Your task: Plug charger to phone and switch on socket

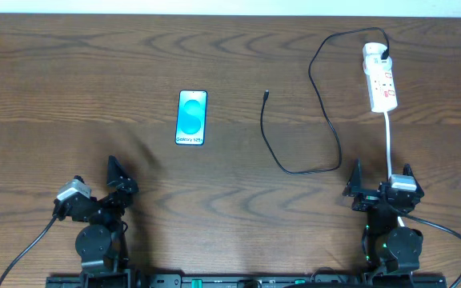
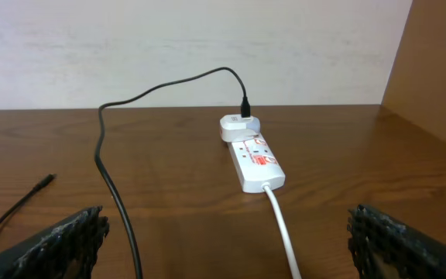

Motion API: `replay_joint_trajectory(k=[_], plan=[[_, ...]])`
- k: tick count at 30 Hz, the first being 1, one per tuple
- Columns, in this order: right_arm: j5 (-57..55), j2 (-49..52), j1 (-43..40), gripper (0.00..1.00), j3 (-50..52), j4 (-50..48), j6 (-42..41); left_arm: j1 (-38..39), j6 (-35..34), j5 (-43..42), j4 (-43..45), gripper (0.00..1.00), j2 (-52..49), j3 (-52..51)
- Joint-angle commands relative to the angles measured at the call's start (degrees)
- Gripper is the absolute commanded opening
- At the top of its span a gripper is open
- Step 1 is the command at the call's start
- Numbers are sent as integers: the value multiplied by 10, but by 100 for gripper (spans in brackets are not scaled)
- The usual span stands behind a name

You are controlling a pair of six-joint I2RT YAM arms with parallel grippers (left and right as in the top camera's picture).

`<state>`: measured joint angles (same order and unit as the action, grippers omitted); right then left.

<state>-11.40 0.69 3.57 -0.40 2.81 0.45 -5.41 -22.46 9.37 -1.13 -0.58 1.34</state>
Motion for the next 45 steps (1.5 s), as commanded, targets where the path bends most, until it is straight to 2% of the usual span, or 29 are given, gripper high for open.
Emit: replay_joint_trajectory(k=[1,12,18,21,24,30,35,40,45], plan=[[-3,-3,-3,99,1,2,0,3,10,8,-22,94,3,-11],[-3,-3,-3,99,1,2,0,3,9,7,-17,94,3,-11],[-3,-3,-3,99,1,2,0,3,10,-28,-13,94,3,-11],[-3,-3,-3,99,1,2,0,3,38,-83,-10,94,3,-10],[-3,-3,-3,99,1,2,0,3,45,-101,-10,94,3,-2],[-3,-3,-3,99,1,2,0,3,103,-132,-19,94,-30,55],[-3,-3,-3,99,1,2,0,3,156,-155,-19,94,-145,152],[-3,-3,-3,99,1,2,0,3,197,-192,-33,94,-327,307],[-3,-3,-3,99,1,2,0,3,199,-225,-133,94,-526,508]])
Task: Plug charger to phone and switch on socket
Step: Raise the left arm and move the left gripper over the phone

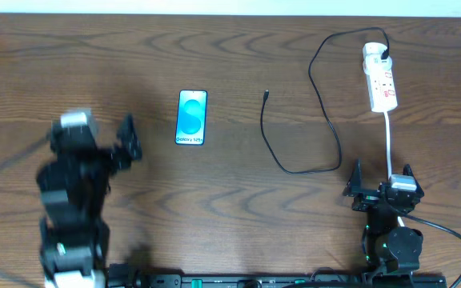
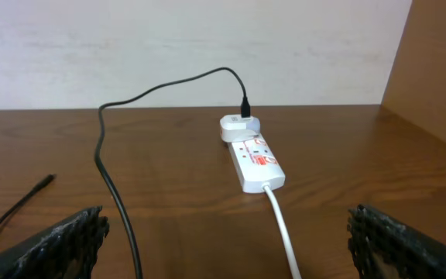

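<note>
A phone (image 1: 191, 117) with a lit blue screen lies flat, left of the table's middle. The black charger cable (image 1: 294, 170) loops across the wood; its free plug (image 1: 266, 94) rests right of the phone, apart from it. The cable's other end sits in a white adapter (image 1: 372, 52) on the white power strip (image 1: 381, 84) at the far right. My left gripper (image 1: 130, 136), motion-blurred, hovers left of the phone and looks open. My right gripper (image 1: 382, 172) stands open near the front edge, holding nothing. In the right wrist view the power strip (image 2: 255, 161) lies ahead between the spread fingers (image 2: 60, 240).
The strip's white cord (image 1: 388, 140) runs toward the front, right up to the right arm's base, and passes between the right fingers as the white cord (image 2: 281, 225). A brown panel (image 2: 432, 85) stands at the right side.
My left arm has risen from its place at the front left edge and now reaches out left of the phone. The right arm, phone, cable and strip have not moved.
</note>
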Motion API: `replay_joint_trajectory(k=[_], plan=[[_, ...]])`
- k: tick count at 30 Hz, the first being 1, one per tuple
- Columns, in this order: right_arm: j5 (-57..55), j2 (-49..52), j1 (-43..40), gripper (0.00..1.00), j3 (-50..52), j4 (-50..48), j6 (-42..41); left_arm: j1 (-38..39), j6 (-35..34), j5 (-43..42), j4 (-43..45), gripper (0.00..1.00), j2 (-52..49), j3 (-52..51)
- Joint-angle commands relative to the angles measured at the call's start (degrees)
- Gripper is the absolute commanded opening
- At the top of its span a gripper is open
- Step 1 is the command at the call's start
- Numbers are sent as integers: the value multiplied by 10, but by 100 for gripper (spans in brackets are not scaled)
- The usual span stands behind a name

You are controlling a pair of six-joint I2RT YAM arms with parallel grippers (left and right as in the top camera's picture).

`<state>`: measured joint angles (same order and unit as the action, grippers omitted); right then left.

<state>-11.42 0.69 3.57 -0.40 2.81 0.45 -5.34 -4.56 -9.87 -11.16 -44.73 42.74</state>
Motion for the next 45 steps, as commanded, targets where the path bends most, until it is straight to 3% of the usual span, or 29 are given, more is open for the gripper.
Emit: replay_joint_trajectory(k=[1,6,12,28,37,45], plan=[[-2,-3,-3,99,1,2,0,3,22,-36,-63,94,-122,136],[-2,-3,-3,99,1,2,0,3,62,-64,-254,94,-328,377],[-2,-3,-3,99,1,2,0,4,65,-64,-354,94,-460,523],[-2,-3,-3,99,1,2,0,13,67,-59,-373,94,-485,536],[-2,-3,-3,99,1,2,0,110,57,49,-392,94,-487,536],[-2,-3,-3,99,1,2,0,146,27,66,-390,94,-535,544]])
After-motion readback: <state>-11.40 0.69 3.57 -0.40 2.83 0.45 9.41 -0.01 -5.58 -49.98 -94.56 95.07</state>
